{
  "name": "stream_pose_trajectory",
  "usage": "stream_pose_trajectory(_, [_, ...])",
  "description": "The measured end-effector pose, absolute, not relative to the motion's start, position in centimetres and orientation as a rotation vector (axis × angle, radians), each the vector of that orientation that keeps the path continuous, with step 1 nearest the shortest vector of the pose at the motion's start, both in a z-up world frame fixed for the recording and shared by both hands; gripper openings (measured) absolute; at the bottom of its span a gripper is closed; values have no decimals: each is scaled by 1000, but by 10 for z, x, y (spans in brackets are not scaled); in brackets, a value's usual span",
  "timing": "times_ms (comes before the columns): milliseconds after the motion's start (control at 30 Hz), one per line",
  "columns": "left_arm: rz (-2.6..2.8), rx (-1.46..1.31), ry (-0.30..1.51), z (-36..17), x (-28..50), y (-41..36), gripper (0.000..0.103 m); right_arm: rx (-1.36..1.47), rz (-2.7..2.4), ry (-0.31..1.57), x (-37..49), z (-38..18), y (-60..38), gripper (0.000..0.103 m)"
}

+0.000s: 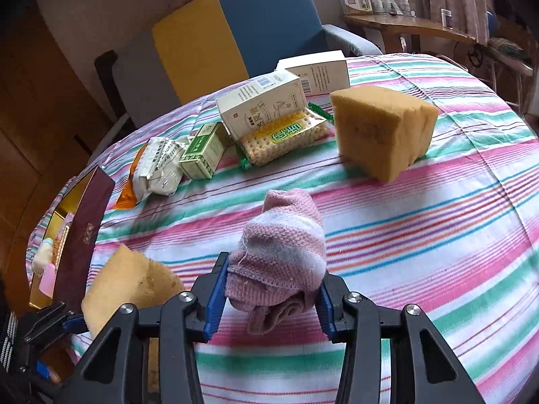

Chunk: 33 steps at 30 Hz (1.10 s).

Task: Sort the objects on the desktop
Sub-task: 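Close left tool on flat yellow sponge while right tool grasps pink sock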

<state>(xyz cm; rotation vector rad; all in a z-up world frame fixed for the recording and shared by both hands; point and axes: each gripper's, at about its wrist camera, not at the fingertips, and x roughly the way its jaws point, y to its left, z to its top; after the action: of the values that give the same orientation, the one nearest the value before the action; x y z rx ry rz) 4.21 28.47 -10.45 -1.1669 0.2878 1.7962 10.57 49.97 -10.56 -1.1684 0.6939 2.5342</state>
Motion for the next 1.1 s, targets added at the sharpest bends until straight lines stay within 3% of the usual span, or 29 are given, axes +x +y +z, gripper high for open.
stream_pose_trajectory(100, [1807,-1189,268,-106,44,269,69,-1165,2534,736,120,-107,493,50])
stream_pose_trajectory(267, [1827,-1179,192,-92,44,253,75,-1130,2519,813,145,-108,490,67])
stream_pose_trajectory(467, [1837,-1121,179,-63,43,275,86,-1108,2501,830,165,-106,485,77])
stream_pose_trajectory(800, [1846,-1156,320,-76,43,329,91,-1054,2490,807,175,-99,494,81])
stream_pose_trajectory(1100, [1852,-1248,276,-96,22,329,91,-1025,2515,676,160,-93,495,99])
